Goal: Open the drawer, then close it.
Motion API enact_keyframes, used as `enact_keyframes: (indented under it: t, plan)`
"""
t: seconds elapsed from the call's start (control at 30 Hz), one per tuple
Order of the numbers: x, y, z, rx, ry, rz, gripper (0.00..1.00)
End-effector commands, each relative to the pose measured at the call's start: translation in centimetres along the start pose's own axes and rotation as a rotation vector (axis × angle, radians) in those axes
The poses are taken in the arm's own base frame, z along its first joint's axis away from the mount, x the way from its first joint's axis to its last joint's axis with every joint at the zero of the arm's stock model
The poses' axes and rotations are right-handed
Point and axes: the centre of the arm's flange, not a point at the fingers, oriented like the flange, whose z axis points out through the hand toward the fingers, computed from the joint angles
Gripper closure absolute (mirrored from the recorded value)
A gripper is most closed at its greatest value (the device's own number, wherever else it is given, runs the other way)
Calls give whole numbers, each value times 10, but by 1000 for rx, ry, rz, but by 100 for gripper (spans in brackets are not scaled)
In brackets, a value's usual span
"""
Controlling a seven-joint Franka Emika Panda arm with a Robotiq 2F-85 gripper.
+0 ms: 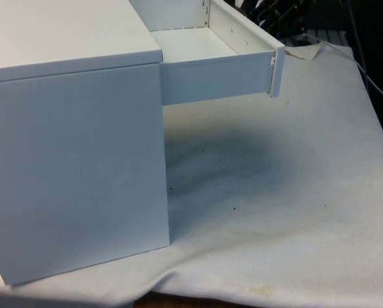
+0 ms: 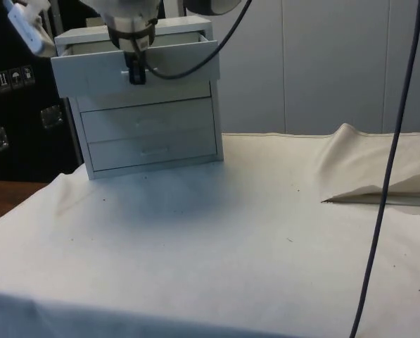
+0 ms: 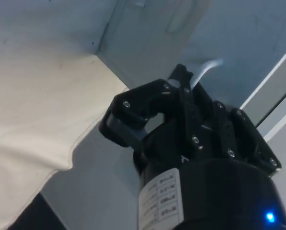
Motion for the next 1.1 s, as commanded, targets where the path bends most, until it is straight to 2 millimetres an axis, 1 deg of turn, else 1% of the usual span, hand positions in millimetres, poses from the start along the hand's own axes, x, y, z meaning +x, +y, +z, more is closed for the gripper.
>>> enact_keyframes:
  t: [0.0, 0.03, 0.23, 0.27, 0.3, 0.47, 0.57, 0.6, 0.63, 0.7, 0.77, 0.9, 0.93, 1.0, 1.03, 1.07]
  plan:
    - [0, -1, 1, -7, 0, 0, 100]
    - [4, -12, -3, -23, -1, 2, 100]
    - [6, -21, 0, -73, -6, 2, 100]
    - [3, -12, 5, -68, -7, 2, 100]
    - [7, -22, 1, -81, -7, 1, 100]
    - [9, -33, 5, -125, -14, 0, 100]
    - [9, -31, 3, -136, -9, 12, 100]
    - [7, -27, 9, -140, -14, 9, 100]
    - [8, -30, 3, -135, -8, 14, 100]
    - [8, -30, 2, -136, -5, 19, 100]
    - [8, -29, 1, -133, 0, 25, 84]
    - [10, -30, 2, -136, 0, 28, 62]
    - [8, -29, 1, -133, 1, 30, 62]
    - [8, -29, 1, -133, 3, 31, 51]
    - [8, -28, 1, -133, 3, 32, 41]
    - [8, -29, 1, -133, 3, 32, 36]
